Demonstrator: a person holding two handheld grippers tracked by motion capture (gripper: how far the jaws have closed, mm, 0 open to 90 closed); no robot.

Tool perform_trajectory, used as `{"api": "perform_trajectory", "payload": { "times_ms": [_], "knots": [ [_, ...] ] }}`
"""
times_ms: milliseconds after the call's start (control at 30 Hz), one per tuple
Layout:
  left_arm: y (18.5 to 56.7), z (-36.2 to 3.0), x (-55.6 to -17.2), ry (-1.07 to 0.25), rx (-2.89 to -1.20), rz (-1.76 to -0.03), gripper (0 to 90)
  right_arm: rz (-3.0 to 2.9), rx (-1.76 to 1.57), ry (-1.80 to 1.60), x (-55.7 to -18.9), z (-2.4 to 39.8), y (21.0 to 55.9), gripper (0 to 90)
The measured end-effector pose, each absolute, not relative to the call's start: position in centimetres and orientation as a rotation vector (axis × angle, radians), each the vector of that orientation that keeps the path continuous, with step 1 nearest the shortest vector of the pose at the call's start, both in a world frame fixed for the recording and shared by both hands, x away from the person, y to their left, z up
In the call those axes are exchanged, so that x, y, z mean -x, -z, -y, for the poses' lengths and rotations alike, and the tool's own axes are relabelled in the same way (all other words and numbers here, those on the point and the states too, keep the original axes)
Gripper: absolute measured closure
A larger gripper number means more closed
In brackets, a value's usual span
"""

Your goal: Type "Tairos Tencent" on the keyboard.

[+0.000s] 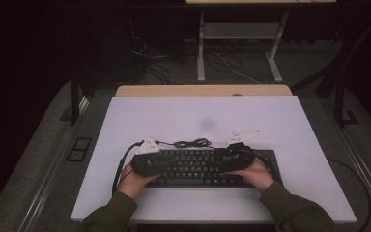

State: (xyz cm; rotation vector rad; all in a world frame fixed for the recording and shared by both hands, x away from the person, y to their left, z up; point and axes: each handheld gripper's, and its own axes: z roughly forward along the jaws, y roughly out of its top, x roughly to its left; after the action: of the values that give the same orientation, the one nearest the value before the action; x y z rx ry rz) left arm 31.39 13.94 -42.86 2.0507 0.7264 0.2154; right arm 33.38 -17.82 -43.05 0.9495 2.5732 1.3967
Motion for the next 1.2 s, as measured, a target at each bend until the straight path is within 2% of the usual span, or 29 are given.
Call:
{"api": "perform_trajectory", "payload": {
  "times_ms": [200,1200],
  "knots": [
    [42.99,-13.71,-31.72,-0.199,-2.070,-0.738,88.2,-2.571,-0.957,-1.397,-33.37,17.87,43.08,38.1],
    [43.72,-13.01,-32.20,-0.207,-2.132,-0.750,88.2,-2.576,-0.943,-1.391,-33.39,17.70,43.13,38.1]
  ]
}}
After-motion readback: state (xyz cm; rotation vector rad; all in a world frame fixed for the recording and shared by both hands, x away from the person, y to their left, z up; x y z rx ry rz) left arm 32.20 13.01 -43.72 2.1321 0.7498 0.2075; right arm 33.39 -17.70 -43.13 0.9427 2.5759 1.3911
